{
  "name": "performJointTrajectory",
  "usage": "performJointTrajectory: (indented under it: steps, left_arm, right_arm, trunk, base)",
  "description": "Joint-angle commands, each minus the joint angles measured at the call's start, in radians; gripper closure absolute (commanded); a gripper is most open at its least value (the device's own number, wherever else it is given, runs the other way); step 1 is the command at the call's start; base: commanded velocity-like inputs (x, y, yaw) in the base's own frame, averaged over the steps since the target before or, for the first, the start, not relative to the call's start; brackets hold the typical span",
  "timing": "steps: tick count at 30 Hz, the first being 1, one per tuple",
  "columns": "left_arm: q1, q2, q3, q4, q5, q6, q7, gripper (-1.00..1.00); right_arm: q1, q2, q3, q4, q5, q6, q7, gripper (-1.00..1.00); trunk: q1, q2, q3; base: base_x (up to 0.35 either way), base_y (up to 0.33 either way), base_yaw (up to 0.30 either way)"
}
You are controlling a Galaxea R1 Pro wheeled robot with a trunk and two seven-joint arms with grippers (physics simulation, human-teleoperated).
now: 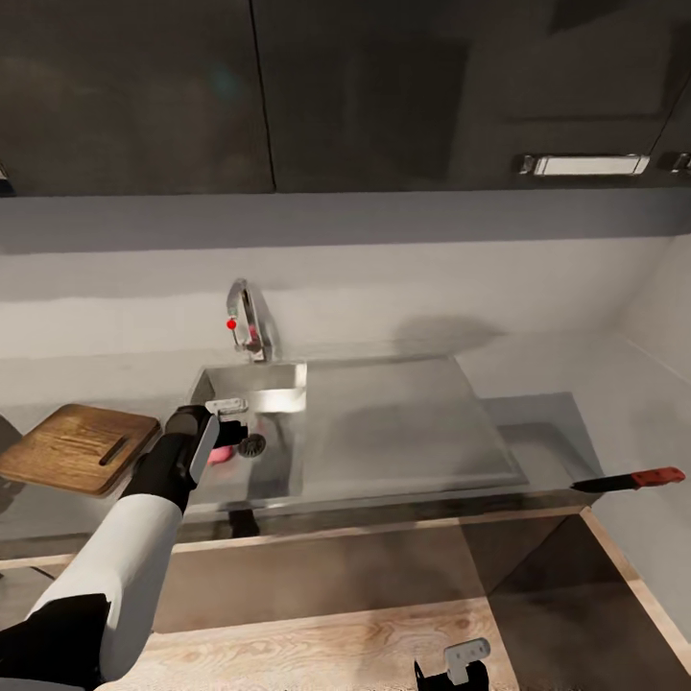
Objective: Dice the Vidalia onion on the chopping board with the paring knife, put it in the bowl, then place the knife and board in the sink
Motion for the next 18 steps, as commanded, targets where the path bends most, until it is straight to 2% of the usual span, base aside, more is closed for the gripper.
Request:
performJointTrajectory:
  steps: [1, 18]
  left_arm:
    - [0.000, -0.001, 0.003, 0.002, 0.003, 0.004, 0.003, -1.00]
    - [0.002, 0.007, 0.003, 0.018, 0.001, 0.003, 0.003, -1.00]
  right_arm:
    - [-0.001, 0.000, 0.001, 0.001, 0.010, -0.002, -0.005, -1.00]
    - [-0.001, 0.000, 0.001, 0.000, 0.010, -0.002, -0.005, -1.00]
  trunk:
    - [0.000, -0.002, -0.004]
    - [0.000, -0.002, -0.031]
  base:
    - [0.000, 0.000, 0.000]
    - [0.071, 0.000, 0.000]
